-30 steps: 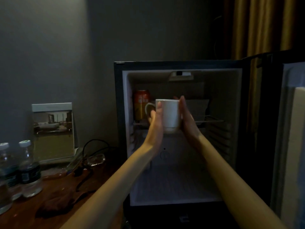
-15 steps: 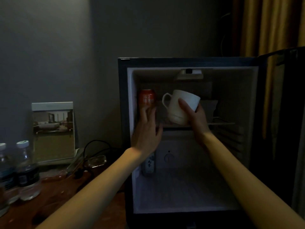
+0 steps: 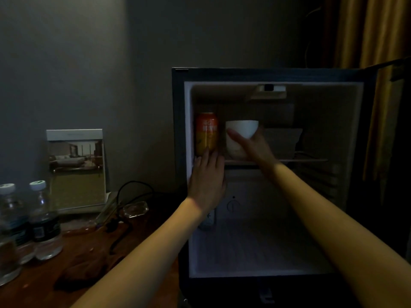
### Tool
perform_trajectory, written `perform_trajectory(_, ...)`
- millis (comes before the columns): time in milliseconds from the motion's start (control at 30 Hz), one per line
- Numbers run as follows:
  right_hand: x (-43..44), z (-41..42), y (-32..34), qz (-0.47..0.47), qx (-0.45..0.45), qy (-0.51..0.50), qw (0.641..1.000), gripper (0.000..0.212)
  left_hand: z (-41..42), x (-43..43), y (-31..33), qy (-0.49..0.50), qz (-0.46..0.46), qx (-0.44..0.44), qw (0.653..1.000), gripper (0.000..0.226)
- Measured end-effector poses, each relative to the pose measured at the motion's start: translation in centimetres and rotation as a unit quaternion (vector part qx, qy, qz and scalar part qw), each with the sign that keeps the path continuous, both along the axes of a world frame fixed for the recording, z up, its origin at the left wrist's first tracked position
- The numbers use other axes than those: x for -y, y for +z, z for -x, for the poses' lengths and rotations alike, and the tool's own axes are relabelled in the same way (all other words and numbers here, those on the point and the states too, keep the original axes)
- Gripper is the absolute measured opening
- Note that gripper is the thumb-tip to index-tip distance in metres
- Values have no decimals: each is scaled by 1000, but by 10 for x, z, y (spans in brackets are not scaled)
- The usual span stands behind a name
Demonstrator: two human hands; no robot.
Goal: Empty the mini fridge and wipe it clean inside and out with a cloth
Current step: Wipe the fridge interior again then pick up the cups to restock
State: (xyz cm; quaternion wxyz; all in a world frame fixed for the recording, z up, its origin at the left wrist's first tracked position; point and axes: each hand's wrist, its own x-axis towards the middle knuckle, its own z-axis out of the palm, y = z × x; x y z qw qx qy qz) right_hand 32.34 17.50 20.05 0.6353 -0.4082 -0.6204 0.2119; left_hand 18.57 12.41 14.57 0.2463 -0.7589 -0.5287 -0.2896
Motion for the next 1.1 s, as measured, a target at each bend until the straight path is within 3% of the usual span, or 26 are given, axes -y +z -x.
perform_trajectory(167,-4,-3,10,31,54,-8,998,94,2,1,1,-12,3,2,1000,58)
perform_trajectory(367,-4,-2,9,50,-26,-13,998,85,3,-1,1,-19,9,12,1000,58)
perform_trajectory(533,-5,1,10,49,-15,-19,999,78,2,0,1,-23,10,16,1000,58)
perform_trajectory(700,-2,-2,8,43,1,-30,999,65,3,-3,0,-25,9,15,1000,57)
perform_trajectory(867,-3,-6,3,29,-22,-12,999,69,2,-3,0,-18,6,6,1000,59)
perform_trajectory(1100,-5,-6,-2,-20,20,-14,999,66,2,-2,0,-14,8,4,1000,64)
